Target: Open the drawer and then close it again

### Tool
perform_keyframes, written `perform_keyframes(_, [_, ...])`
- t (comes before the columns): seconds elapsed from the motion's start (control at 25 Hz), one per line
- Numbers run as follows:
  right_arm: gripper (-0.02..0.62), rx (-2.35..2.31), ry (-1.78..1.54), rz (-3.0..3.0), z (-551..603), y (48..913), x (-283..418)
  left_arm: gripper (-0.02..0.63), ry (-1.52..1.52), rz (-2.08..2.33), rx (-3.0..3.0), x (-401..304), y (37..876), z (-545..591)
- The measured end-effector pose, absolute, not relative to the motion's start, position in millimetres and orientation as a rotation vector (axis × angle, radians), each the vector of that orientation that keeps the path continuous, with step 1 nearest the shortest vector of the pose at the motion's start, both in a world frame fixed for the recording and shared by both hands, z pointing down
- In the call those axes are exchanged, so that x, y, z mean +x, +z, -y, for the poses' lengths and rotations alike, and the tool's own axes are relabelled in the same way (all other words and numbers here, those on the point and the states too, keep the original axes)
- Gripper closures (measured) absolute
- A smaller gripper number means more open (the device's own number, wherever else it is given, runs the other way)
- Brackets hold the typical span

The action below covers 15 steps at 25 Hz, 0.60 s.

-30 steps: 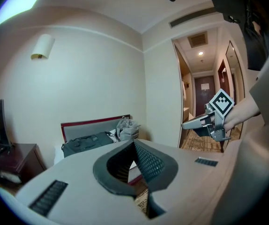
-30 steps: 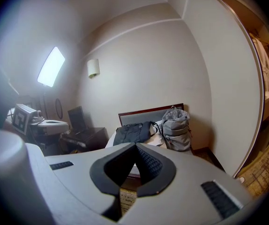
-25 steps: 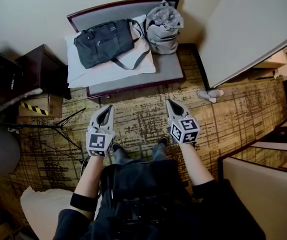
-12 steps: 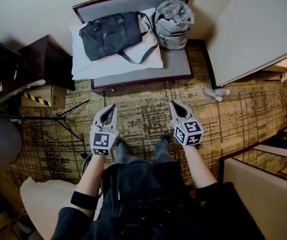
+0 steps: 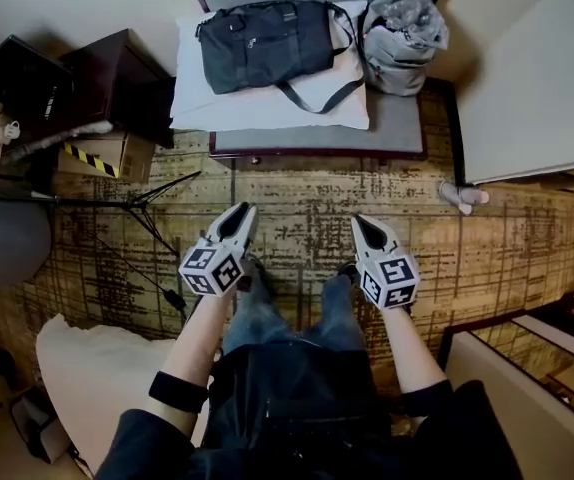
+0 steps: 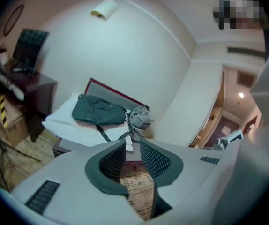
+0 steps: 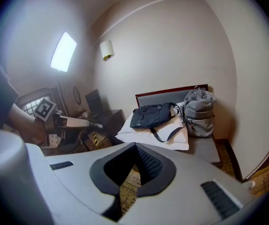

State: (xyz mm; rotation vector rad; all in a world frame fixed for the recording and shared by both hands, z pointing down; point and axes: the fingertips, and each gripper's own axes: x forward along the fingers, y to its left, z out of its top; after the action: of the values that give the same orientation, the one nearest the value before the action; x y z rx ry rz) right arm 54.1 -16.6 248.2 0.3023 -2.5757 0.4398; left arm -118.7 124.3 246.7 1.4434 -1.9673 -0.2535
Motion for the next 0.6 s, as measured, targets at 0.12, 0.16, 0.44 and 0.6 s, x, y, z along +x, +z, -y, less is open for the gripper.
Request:
perform_keyframes(0.12, [0.592, 0.234, 0.428, 2.549, 4, 273, 33, 0.469, -0.449, 1.917, 1.315, -139, 279, -131])
perform_keyframes(0.16, [0.592, 0.213, 0.426, 2.543, -1, 281, 25, 0.46, -0.493, 1.907, 1.278, -146, 292, -133])
perform_keyframes(0.44, [0.592, 0.043, 0.359, 2.504, -33, 366, -45, 0.408, -0.682, 1.855, 1.077, -191, 416, -142])
perform_keyframes(0.6, [0.592, -0.049, 0.311, 2.49, -50, 428, -83, 0.355, -0.791, 1.806, 1.011, -211, 498, -132])
